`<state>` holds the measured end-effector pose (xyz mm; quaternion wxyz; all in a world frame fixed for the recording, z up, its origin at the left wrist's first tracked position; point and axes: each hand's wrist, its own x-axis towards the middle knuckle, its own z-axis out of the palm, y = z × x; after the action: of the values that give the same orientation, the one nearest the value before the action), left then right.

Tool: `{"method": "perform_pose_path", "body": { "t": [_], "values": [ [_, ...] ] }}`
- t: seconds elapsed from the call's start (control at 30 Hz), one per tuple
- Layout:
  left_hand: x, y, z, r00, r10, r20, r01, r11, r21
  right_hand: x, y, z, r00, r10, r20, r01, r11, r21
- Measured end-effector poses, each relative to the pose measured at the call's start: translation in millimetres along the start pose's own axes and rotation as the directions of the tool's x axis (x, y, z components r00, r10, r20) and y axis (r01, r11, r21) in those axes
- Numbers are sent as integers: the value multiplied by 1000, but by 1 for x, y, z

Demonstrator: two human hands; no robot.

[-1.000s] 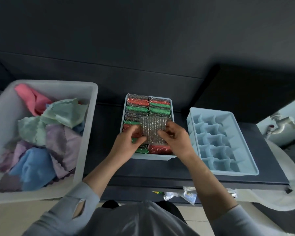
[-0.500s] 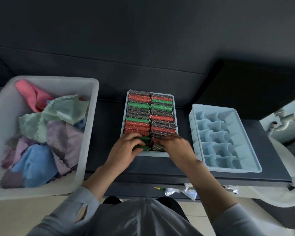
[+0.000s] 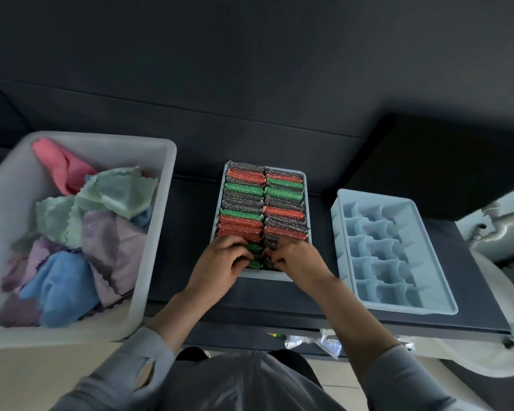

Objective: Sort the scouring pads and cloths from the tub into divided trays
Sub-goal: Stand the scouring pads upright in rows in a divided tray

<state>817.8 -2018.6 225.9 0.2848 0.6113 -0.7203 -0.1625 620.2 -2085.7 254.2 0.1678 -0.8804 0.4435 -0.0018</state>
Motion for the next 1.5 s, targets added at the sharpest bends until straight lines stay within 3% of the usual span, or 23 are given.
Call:
{"method": "perform_pose_path", "body": {
  "t": [0.27,0.33,0.4,0.43,0.53,0.67,0.73,0.83,0.9,0.97,1.1,1.17,1.27,1.33,1.5],
  "values": [
    [-3,0,0,1000,-1,-15,1,1000,-3,-2,12,-8,997,31,65,-44,976,213],
    [-5,0,1,1000,-2,-18,2,1000,-4,-1,12,-9,991,100,-86,-74,961,265],
    [-6,1,0,1000,-7,-17,7,1000,-9,4,13,-8,913,239,-332,-170,959,226],
    [-7,1,0,1000,-8,-12,8,1000,-9,6,14,-7,864,324,-384,-262,943,205],
    [-7,2,-1,1000,-4,6,4,1000,1,12,18,-3,816,497,-295,-469,868,165],
    [2,1,-7,1000,1,-19,0,996,92,8,30,0,861,432,-269,-402,901,160],
    [8,-1,-7,999,-34,-40,41,982,186,-2,37,-5,846,427,-319,-383,903,196],
    [13,-3,-3,967,-246,59,236,962,137,-33,62,-14,709,469,-526,-442,877,188],
    [14,-2,-2,893,-409,188,406,912,55,-61,92,-21,604,533,-593,-561,813,158],
    [14,2,-2,855,-462,238,460,885,65,-89,125,-31,518,660,-544,-707,688,162],
    [11,12,-5,839,-496,223,480,868,126,-125,177,-50,326,921,-212,-918,362,161],
    [3,21,-4,822,-517,238,498,856,141,-135,192,-51,332,940,-78,-918,341,203],
    [-13,41,4,808,-540,235,527,841,120,-148,208,-49,460,888,-20,-857,450,253],
    [-26,58,15,802,-554,221,544,832,111,-159,217,-52,544,838,-34,-798,530,286],
    [-32,102,37,781,-580,229,580,811,77,-184,218,-79,676,717,-173,-626,681,380]
  ]
}}
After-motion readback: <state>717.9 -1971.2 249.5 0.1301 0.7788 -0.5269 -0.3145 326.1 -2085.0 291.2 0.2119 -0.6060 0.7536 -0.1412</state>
